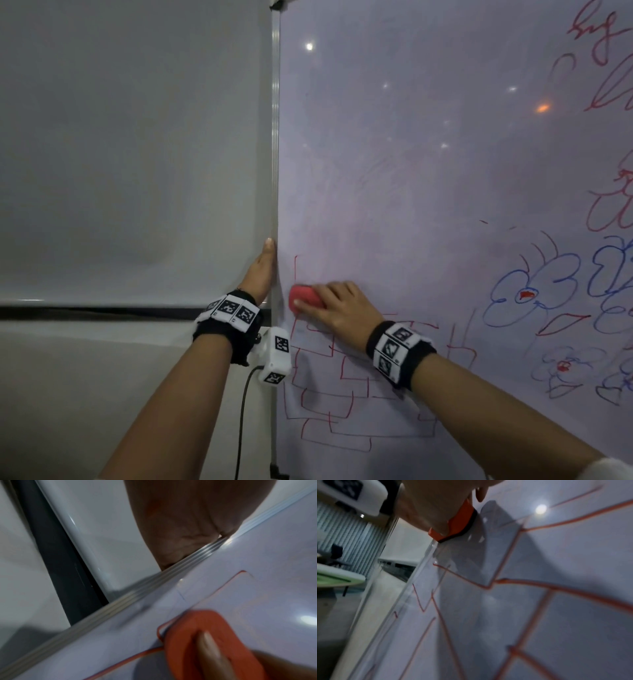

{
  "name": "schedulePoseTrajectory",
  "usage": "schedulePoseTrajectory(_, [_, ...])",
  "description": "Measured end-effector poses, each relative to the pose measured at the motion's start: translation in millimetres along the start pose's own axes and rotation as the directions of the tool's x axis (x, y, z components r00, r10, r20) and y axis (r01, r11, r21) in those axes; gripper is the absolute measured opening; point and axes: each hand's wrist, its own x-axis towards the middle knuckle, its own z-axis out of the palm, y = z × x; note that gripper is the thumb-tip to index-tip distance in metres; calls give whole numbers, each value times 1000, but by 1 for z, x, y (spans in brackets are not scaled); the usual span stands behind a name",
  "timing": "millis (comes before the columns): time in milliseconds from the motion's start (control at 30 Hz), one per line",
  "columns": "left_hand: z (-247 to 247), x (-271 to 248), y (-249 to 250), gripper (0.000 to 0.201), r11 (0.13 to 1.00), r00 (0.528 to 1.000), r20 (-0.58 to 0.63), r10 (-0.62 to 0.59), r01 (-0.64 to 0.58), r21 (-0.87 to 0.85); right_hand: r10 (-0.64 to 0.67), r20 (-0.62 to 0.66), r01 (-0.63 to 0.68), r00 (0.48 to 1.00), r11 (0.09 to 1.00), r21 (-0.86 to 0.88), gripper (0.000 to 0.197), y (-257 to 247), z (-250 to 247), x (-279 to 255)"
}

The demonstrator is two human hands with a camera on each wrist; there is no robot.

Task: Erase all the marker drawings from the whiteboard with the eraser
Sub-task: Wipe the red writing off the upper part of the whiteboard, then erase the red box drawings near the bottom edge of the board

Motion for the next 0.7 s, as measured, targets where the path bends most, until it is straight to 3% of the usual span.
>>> schedulePoseTrajectory(33, [-3, 1, -5, 54, 1000, 1000, 22, -5, 5, -9, -55, 57, 57, 997, 998, -25, 60, 3, -3, -8])
schedulePoseTrajectory(100, [-9, 0, -18, 52, 998, 996, 85, -19, 24, -50, -21, 19, 22, 1000, 998, -55, 56, 23, -15, 0])
schedulePoseTrajectory(133, [-11, -1, -25, 52, 997, 994, 107, -22, 29, -69, 64, -50, -66, 997, 996, -51, 55, 33, -22, 11])
schedulePoseTrajectory(200, [-13, -1, -43, 60, 998, 992, 123, -23, 30, -48, 264, -212, -276, 941, 961, -27, 54, 49, -32, 38])
schedulePoseTrajectory(267, [-11, -7, -52, 60, 999, 993, 112, -27, 30, -24, 332, -279, -350, 901, 937, -16, 64, 38, -22, 49])
schedulePoseTrajectory(300, [-10, -10, -58, 58, 999, 993, 113, -20, 24, -35, 296, -252, -307, 921, 952, -3, 68, 26, -12, 45])
schedulePoseTrajectory(367, [-7, -18, -74, 58, 996, 989, 145, -38, 49, -73, 97, -90, -98, 991, 995, -5, 65, 1, 5, 19])
schedulePoseTrajectory(433, [-6, -27, -91, 58, 989, 983, 153, -96, 112, -94, -52, 74, 54, 996, 998, -25, 57, -5, 7, -11])
schedulePoseTrajectory(500, [-3, -35, -107, 47, 976, 981, 119, -154, 170, -139, -80, 112, 84, 991, 996, -31, 49, 12, -7, -11])
schedulePoseTrajectory(600, [2, -53, -131, 37, 955, 967, 27, -252, 253, -152, 113, -119, -116, 986, 993, -21, 38, 47, -33, 29])
schedulePoseTrajectory(667, [4, -71, -146, 34, 962, 973, -29, -229, 221, -162, 279, -270, -289, 922, 957, 2, 35, 52, -37, 54])
schedulePoseTrajectory(700, [4, -78, -149, 33, 969, 980, -52, -194, 183, -165, 316, -280, -321, 907, 947, 30, 41, 44, -32, 59])
